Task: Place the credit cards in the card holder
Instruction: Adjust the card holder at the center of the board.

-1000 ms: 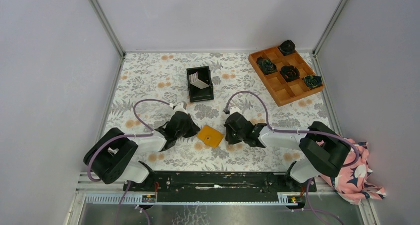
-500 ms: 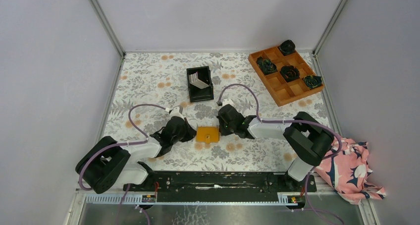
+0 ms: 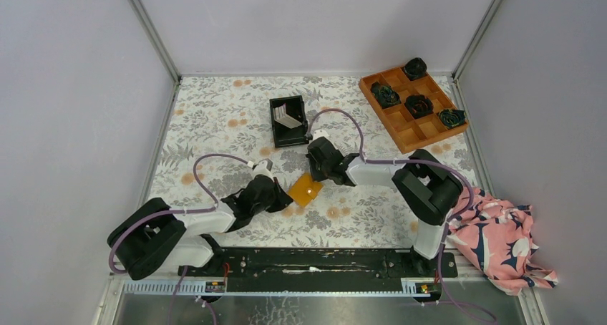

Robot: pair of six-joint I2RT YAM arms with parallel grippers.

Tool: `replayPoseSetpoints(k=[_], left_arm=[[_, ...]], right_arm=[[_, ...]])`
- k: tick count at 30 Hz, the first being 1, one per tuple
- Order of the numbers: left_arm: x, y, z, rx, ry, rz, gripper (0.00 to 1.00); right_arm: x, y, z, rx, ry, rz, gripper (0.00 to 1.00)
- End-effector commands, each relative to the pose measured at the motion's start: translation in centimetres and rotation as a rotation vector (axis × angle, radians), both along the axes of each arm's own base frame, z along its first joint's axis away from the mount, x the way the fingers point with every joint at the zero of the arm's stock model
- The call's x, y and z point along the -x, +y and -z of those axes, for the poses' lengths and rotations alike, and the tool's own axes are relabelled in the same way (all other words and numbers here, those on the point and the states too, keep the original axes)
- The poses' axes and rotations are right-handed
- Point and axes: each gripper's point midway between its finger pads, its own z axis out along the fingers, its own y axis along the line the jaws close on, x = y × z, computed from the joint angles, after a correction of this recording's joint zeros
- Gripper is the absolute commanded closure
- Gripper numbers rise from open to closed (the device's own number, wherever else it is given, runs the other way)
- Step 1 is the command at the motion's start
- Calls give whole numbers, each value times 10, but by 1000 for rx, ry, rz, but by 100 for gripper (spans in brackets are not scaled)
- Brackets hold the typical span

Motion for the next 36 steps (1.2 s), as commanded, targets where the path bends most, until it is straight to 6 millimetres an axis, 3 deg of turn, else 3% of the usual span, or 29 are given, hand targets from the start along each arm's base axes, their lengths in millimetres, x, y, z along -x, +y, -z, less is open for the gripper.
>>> replayPoseSetpoints(k=[1,13,22,25,31,36], left_arm=[[2,-9,-4,34,-12,-1,100],[5,-37,-13,71,-22,39,99],[15,-61,-17,85,-22,92,99],[18,-62,-25,86,-35,99,99],[17,-56,-52,74,-97,83,99],[8,-43,-60,14,-149,38,99]], right_arm=[[-2,21,-2,-35,31,-70,100],[-27,40,-9,-25,12,-101,99],[-43,32,-25,60,-43,-92,65],[-43,23,-38,68,-78,-71,58],[-33,7,-48,113,-102,-34,53],[-17,8,-50,136,-110,-14,51]])
